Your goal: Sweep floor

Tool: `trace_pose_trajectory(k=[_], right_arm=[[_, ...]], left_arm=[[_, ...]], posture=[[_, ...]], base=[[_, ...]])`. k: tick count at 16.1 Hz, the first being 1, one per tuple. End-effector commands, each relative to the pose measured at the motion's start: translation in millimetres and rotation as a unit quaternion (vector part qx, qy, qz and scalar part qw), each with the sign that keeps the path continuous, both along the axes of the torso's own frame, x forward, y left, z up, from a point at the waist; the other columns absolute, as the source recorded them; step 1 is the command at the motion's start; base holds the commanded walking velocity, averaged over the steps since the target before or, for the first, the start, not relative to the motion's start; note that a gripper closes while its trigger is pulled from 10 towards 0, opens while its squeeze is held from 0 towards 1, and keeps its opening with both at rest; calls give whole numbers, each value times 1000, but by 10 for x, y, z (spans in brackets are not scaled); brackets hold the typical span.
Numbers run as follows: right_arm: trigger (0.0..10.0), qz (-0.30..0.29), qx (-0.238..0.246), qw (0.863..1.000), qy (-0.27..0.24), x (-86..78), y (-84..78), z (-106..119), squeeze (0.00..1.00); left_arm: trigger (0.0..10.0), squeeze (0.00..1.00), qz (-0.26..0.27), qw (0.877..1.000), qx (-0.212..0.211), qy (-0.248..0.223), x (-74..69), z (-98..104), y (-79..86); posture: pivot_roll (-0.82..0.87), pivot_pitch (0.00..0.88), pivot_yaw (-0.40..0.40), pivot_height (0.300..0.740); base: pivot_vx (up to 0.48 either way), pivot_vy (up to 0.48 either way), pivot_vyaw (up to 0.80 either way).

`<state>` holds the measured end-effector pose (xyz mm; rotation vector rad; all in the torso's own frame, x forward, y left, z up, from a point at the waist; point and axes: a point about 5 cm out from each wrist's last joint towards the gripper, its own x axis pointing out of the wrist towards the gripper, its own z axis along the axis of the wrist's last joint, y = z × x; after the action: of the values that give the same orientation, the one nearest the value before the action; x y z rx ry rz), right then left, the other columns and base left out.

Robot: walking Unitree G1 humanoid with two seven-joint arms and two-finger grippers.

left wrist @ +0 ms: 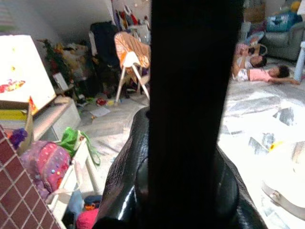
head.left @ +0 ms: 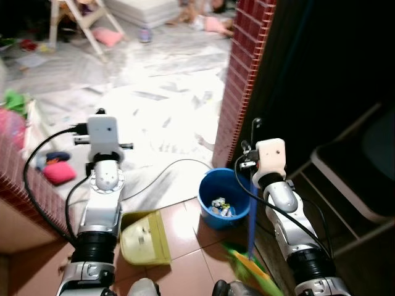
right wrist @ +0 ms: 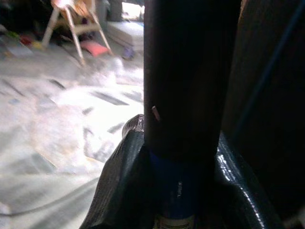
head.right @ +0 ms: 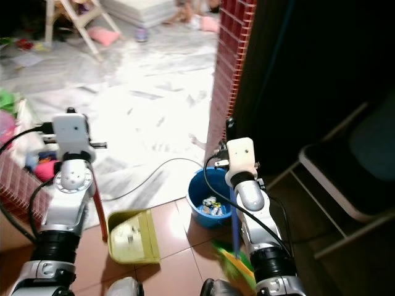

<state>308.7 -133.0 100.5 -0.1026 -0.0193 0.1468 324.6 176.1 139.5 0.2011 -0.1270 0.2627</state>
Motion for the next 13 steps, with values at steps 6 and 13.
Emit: trace_pose_trajectory(k=[6, 13], right_arm=[[10000, 46, 46, 995, -79, 68, 264, 399, 0], [10000, 54, 50, 994, -79, 123, 300, 415, 0]], left_arm=[[10000, 0, -39, 998, -44, -7, 41, 35, -231], [10000, 0, -58, 996, -65, -9, 54, -17, -324]], posture=[[-11, 18, 12, 740], [-11, 0, 5, 740]], base=[[0, 0, 781], [0, 0, 741]])
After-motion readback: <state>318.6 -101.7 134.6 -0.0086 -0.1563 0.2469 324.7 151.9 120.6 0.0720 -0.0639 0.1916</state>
